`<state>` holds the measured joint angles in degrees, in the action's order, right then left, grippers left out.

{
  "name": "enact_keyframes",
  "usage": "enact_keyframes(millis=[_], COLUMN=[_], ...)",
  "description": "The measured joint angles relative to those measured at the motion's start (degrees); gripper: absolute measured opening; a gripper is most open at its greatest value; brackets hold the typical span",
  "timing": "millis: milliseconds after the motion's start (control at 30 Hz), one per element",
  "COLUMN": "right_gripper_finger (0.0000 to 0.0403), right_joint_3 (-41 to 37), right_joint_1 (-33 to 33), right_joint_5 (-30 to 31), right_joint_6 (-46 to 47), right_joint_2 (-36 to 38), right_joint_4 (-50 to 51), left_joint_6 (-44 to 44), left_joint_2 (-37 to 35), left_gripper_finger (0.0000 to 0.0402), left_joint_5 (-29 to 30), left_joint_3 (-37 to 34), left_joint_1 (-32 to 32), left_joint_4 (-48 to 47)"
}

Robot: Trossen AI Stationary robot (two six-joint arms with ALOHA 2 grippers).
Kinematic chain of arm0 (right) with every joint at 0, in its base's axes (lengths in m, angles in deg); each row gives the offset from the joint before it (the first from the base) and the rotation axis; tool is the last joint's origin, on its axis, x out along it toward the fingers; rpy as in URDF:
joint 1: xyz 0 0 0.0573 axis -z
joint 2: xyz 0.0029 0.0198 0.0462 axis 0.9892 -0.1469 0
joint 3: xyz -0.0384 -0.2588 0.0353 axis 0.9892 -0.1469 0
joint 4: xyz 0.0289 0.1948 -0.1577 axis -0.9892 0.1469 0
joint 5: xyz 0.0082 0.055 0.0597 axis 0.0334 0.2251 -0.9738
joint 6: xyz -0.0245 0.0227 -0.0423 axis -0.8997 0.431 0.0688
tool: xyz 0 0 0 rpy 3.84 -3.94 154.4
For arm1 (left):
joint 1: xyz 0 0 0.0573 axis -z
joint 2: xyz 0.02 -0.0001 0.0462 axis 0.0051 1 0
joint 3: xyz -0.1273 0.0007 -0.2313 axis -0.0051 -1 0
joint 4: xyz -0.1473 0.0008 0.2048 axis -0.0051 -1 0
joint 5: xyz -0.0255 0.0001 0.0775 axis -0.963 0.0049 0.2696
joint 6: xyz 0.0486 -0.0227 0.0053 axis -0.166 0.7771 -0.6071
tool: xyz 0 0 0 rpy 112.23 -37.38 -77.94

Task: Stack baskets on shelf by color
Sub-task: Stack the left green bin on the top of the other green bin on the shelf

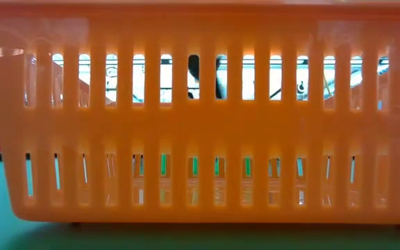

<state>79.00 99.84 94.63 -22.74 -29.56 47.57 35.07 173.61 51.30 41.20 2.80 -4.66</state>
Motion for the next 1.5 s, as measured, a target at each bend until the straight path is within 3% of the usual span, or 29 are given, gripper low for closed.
enact_keyframes(millis=[267,467,767,1100,1333,1500], right_gripper_finger=[0.0112,0.0112,0.0112,0.0112,0.0112,0.0112], right_joint_3=[0.00,0.00,0.00,0.00,0.00,0.00], right_joint_1=[0.00,0.00,0.00,0.00,0.00,-0.01], right_joint_5=[-0.01,-0.02,-0.02,-0.04,-0.04,-0.04], right_joint_6=[-0.32,-0.31,-0.33,-0.57,-0.79,-0.37], right_joint_2=[0.01,-0.01,-0.01,-0.01,0.01,0.01], right_joint_4=[-0.29,-0.30,-0.56,-0.54,-0.47,-0.12], left_joint_6=[8.66,9.06,8.79,7.49,7.63,6.97], left_joint_2=[0.00,0.00,-0.23,-2.81,-7.84,-7.10], left_gripper_finger=[0.0143,0.0143,0.0143,0.0143,0.0143,0.0143], left_joint_5=[1.30,3.76,10.16,10.69,9.55,5.51], left_joint_3=[-6.01,-10.70,-11.11,-11.07,-11.05,-11.07], left_joint_1=[0.86,0.87,-3.25,-8.99,-4.63,1.71], left_joint_4=[-3.14,1.90,3.01,-0.56,0.16,1.62])
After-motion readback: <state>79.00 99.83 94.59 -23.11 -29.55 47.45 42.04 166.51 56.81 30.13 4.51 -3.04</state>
